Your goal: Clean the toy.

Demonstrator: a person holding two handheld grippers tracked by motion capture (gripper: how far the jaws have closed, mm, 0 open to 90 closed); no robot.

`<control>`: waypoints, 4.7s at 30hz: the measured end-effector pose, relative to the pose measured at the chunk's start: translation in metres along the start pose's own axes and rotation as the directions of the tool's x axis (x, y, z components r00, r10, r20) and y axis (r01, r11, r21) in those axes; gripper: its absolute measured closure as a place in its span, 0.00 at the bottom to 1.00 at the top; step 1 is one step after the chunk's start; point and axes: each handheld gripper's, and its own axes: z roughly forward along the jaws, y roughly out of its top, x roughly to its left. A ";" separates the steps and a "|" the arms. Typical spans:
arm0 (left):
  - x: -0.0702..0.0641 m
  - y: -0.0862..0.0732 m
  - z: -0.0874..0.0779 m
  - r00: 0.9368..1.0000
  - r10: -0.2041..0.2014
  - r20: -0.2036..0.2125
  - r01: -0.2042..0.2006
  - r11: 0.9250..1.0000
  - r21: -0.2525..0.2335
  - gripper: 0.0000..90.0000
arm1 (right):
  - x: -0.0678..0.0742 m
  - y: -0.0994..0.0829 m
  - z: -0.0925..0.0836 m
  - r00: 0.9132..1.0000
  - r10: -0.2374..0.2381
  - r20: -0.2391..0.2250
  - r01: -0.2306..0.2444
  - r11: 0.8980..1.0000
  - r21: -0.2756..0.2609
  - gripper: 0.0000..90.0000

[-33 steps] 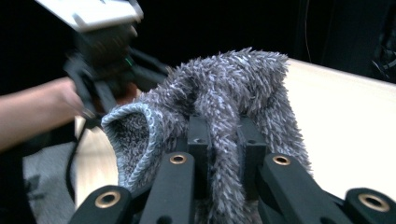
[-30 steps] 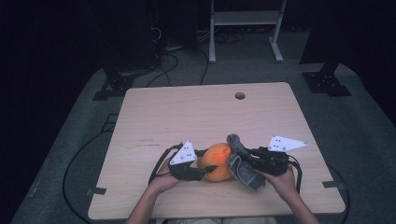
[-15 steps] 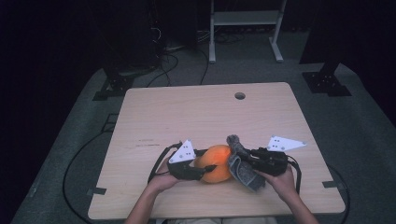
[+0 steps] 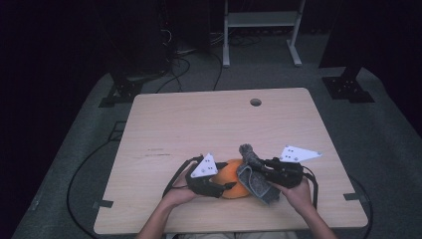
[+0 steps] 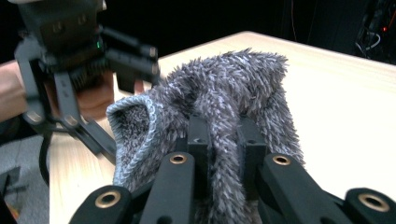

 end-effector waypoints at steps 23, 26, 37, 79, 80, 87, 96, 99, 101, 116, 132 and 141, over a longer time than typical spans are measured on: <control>0.002 -0.009 0.015 0.999 -0.044 -0.026 0.044 0.999 0.003 0.29 | -0.016 -0.016 -0.009 1.000 -0.013 0.006 0.012 0.997 0.078 0.87; 0.000 -0.008 0.016 0.997 -0.040 -0.059 0.040 0.999 0.009 0.32 | -0.022 -0.016 -0.020 0.998 0.010 0.063 -0.015 0.997 0.076 0.87; 0.004 -0.008 0.018 0.997 -0.083 -0.003 0.083 0.996 0.015 0.13 | -0.002 -0.010 -0.009 0.998 -0.060 -0.021 0.061 0.995 0.079 0.88; 0.013 -0.021 0.019 0.988 -0.123 0.089 0.123 0.992 0.007 0.08 | -0.022 -0.022 -0.027 1.000 -0.007 -0.002 0.007 0.994 0.111 0.87; 0.014 -0.021 0.020 0.988 -0.125 0.087 0.125 0.992 0.008 0.08 | -0.022 -0.022 -0.026 1.000 -0.002 -0.005 0.002 0.994 0.110 0.88; 0.006 -0.018 0.022 0.994 -0.076 0.083 0.079 0.996 -0.032 0.33 | -0.029 -0.024 -0.029 1.000 0.021 0.006 -0.021 0.994 0.111 0.87; 0.005 0.002 -0.001 0.998 -0.060 0.016 0.061 0.995 -0.083 0.43 | -0.024 -0.003 -0.039 0.999 -0.002 0.045 0.001 1.000 0.023 0.88; 0.005 0.010 -0.009 0.998 -0.052 -0.024 0.050 0.996 -0.075 0.43 | -0.012 0.012 -0.040 1.000 -0.015 0.007 0.015 0.998 -0.054 0.88; 0.003 0.015 -0.011 0.998 -0.043 -0.035 0.041 0.998 -0.054 0.43 | 0.003 0.021 -0.031 0.999 -0.034 -0.040 0.031 0.997 -0.072 0.88; 0.006 0.013 -0.011 0.998 -0.069 0.006 0.069 0.996 -0.064 0.13 | -0.009 -0.016 0.005 0.996 0.090 -0.024 -0.089 0.995 0.040 0.87; 0.002 0.002 0.010 0.994 -0.103 0.045 0.104 0.994 -0.016 0.30 | 0.000 -0.006 -0.003 0.999 -0.036 -0.017 0.036 0.999 0.009 0.87; 0.008 -0.005 0.019 0.993 -0.115 0.039 0.115 0.993 0.001 0.09 | -0.007 -0.011 -0.006 1.000 -0.021 -0.013 0.022 1.000 0.005 0.87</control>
